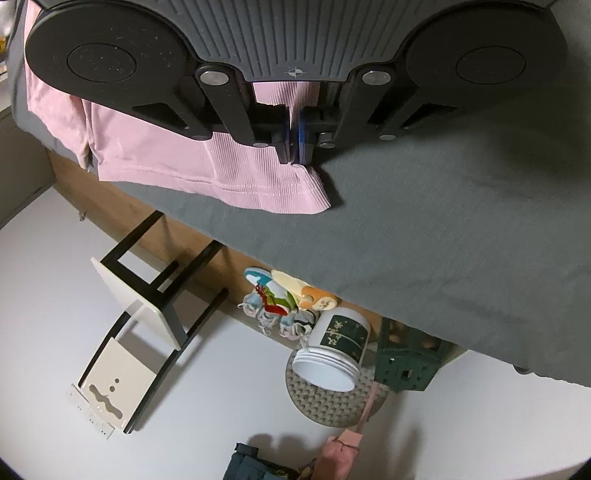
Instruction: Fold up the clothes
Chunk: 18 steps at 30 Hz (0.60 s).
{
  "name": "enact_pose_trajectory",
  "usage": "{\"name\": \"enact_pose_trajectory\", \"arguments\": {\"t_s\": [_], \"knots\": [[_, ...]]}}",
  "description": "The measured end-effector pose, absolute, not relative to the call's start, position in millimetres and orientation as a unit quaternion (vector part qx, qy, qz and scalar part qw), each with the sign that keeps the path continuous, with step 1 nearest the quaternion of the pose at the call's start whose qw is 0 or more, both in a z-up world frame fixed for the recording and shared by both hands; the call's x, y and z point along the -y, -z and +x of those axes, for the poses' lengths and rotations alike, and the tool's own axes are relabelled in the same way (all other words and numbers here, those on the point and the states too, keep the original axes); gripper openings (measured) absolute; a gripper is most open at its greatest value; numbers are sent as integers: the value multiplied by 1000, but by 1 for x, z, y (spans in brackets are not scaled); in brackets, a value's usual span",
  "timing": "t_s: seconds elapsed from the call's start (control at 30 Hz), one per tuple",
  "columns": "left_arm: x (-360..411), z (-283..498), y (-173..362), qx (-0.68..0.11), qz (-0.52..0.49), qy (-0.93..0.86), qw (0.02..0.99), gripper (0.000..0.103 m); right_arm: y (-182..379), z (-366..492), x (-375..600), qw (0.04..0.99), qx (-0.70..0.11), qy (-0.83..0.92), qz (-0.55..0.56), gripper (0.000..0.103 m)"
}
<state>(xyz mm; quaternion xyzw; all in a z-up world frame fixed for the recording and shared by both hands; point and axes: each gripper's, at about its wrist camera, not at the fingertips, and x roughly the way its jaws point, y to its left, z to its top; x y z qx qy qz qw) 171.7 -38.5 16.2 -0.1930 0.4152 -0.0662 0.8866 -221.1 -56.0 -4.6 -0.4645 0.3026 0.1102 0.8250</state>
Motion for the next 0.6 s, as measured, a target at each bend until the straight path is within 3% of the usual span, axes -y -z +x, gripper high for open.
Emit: {"name": "enact_pose_trajectory", "arguments": {"t_s": [0.1, 0.13, 0.2, 0.6], "knots": [[37, 170, -15, -410, -196, 67, 888, 3, 4, -227, 56, 829, -276, -116, -472, 42], [37, 170, -15, -409, -195, 67, 889, 2, 3, -228, 58, 833, -276, -120, -464, 30], [36, 169, -15, -407, -194, 67, 890, 2, -1, -222, 65, 844, -295, -127, -429, 18], [1, 163, -31, -395, -173, 43, 902, 2, -63, -227, 83, 904, -301, -183, -243, 11]]}}
